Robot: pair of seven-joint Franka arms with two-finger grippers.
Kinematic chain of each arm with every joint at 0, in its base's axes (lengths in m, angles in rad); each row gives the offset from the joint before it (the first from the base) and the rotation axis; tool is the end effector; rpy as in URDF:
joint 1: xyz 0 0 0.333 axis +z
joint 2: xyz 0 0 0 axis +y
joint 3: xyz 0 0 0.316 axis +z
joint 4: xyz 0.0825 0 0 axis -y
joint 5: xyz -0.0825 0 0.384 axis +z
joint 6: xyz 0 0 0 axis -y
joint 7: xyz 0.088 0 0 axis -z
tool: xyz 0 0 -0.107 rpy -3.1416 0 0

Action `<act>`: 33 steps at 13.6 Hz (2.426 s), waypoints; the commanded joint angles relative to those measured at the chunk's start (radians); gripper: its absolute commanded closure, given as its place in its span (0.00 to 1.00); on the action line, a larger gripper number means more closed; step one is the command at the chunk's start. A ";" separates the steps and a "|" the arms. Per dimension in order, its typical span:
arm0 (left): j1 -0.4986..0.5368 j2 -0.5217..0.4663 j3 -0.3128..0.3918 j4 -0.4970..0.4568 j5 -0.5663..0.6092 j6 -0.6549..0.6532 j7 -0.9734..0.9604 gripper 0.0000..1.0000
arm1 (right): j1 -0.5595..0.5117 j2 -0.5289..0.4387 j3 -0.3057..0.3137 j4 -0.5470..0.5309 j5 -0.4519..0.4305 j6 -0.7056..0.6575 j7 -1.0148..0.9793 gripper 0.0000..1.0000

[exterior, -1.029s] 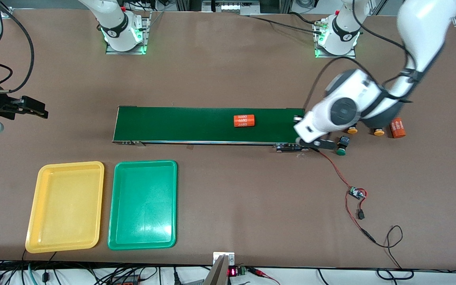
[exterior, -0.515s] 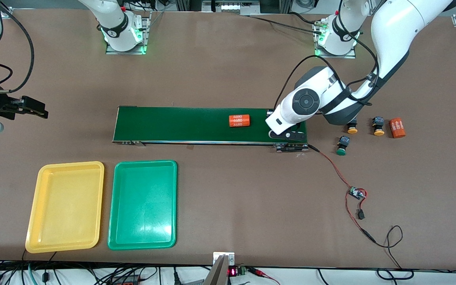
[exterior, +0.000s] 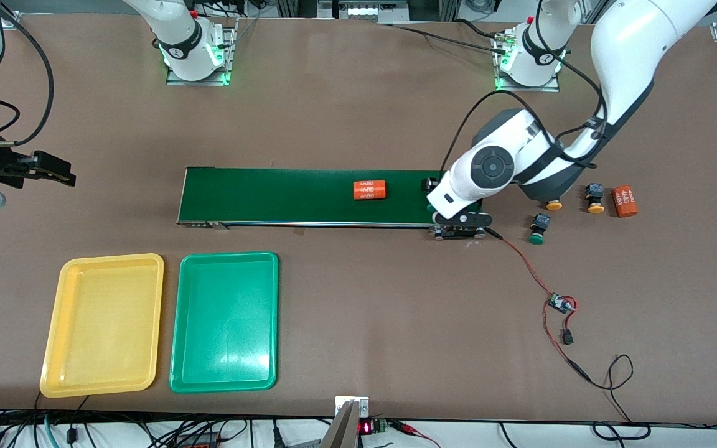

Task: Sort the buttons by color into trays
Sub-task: 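Carry the green button onto the conveyor belt and release it, then grasp the second green-capped button with the left gripper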

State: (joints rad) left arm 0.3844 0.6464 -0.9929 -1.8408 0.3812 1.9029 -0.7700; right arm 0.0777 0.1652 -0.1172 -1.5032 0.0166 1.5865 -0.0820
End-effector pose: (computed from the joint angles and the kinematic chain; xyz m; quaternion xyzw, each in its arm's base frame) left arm 0.5308 -0.2848 0.2888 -0.9870 -0.0031 0.1607 0.0038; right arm 0.6021 -0.0167 0.5626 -0.9990 -0.0212 0.0404 0.0011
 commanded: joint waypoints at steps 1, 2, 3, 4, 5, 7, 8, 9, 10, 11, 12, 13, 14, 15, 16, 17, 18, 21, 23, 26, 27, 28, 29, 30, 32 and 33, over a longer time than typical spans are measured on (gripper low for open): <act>0.033 -0.025 0.014 0.128 0.004 -0.204 0.005 0.00 | -0.009 0.000 0.008 0.009 -0.004 -0.003 -0.010 0.00; 0.042 -0.024 0.039 0.156 0.005 -0.255 0.009 0.00 | -0.010 0.000 0.008 0.009 0.000 -0.002 -0.010 0.00; 0.051 -0.025 0.055 0.163 0.008 -0.283 0.035 0.00 | -0.010 0.000 0.008 0.008 0.000 -0.003 -0.010 0.00; 0.066 -0.025 0.074 0.157 0.037 -0.288 0.088 0.00 | -0.010 0.000 0.008 0.008 0.000 -0.005 -0.010 0.00; 0.079 -0.024 0.091 0.147 0.073 -0.288 0.141 0.00 | -0.009 0.000 0.008 0.008 -0.004 -0.010 -0.010 0.00; 0.102 0.004 0.147 0.138 0.097 -0.280 0.253 0.00 | -0.010 0.002 0.008 0.006 -0.006 -0.007 -0.010 0.00; 0.102 0.019 0.181 0.138 0.100 -0.271 0.315 0.00 | -0.010 0.005 0.008 0.006 -0.007 -0.003 -0.010 0.00; 0.102 0.024 0.209 0.134 0.100 -0.253 0.368 0.00 | -0.009 0.011 0.008 0.008 -0.009 -0.003 -0.012 0.00; 0.105 0.024 0.230 0.106 0.100 -0.216 0.414 0.00 | -0.009 0.011 0.008 0.008 -0.009 -0.003 -0.012 0.00; 0.110 0.018 0.244 0.068 0.111 -0.168 0.440 0.00 | -0.009 0.011 0.008 0.008 -0.009 -0.003 -0.010 0.00; 0.119 0.016 0.244 0.026 0.175 -0.124 0.445 0.00 | -0.009 0.011 0.008 0.006 -0.009 -0.006 -0.010 0.00; 0.119 0.016 0.244 -0.012 0.252 -0.078 0.445 0.00 | -0.009 0.011 0.008 0.006 -0.009 -0.008 -0.012 0.00; 0.122 0.018 0.246 -0.043 0.304 -0.030 0.440 0.00 | -0.009 0.011 0.008 0.008 -0.009 -0.008 -0.012 0.00; 0.146 0.022 0.247 -0.073 0.312 0.026 0.437 0.00 | -0.009 0.011 0.008 0.006 -0.009 -0.008 -0.012 0.00; 0.169 0.022 0.246 -0.109 0.314 0.086 0.437 0.00 | -0.009 0.011 0.008 0.008 -0.009 -0.007 -0.010 0.00; 0.179 0.022 0.247 -0.132 0.314 0.132 0.437 0.00 | -0.009 0.011 0.008 0.008 -0.009 -0.005 -0.010 0.00; 0.189 0.022 0.247 -0.146 0.315 0.152 0.437 0.02 | -0.010 0.011 0.008 0.008 -0.009 -0.005 -0.010 0.00; 0.192 0.022 0.247 -0.149 0.317 0.150 0.439 0.39 | -0.010 0.011 0.008 0.008 -0.007 -0.006 -0.010 0.00; 0.194 0.019 0.246 -0.149 0.317 0.148 0.439 0.65 | -0.010 0.011 0.008 0.008 -0.007 -0.005 -0.012 0.00; 0.200 -0.013 0.226 -0.130 0.315 0.113 0.445 0.79 | -0.010 0.011 0.008 0.008 -0.009 -0.005 -0.010 0.00; 0.200 -0.023 0.197 -0.114 0.305 0.087 0.439 0.79 | -0.010 0.011 0.008 0.008 -0.009 -0.005 -0.010 0.00; 0.206 -0.025 0.159 -0.095 0.289 0.038 0.425 0.79 | -0.010 0.010 0.008 0.009 -0.010 -0.005 -0.012 0.00; 0.208 -0.025 0.117 -0.056 0.238 -0.035 0.402 0.79 | -0.012 0.010 0.008 0.009 -0.009 -0.006 -0.012 0.00; 0.205 -0.024 0.085 -0.026 0.167 -0.098 0.381 0.79 | -0.012 0.008 0.008 0.009 -0.007 -0.003 -0.010 0.00; 0.202 -0.024 0.031 -0.008 0.044 -0.131 0.315 0.78 | -0.012 0.010 0.008 0.009 -0.009 -0.003 -0.007 0.00; 0.188 -0.019 0.010 -0.008 -0.002 -0.127 0.255 0.78 | -0.010 0.011 0.008 0.008 -0.009 -0.003 -0.004 0.00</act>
State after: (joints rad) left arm 0.5823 0.6325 -0.9471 -1.8567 0.4602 1.8010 -0.4391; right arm 0.0766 0.1766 -0.1173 -1.5033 0.0166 1.5869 -0.0820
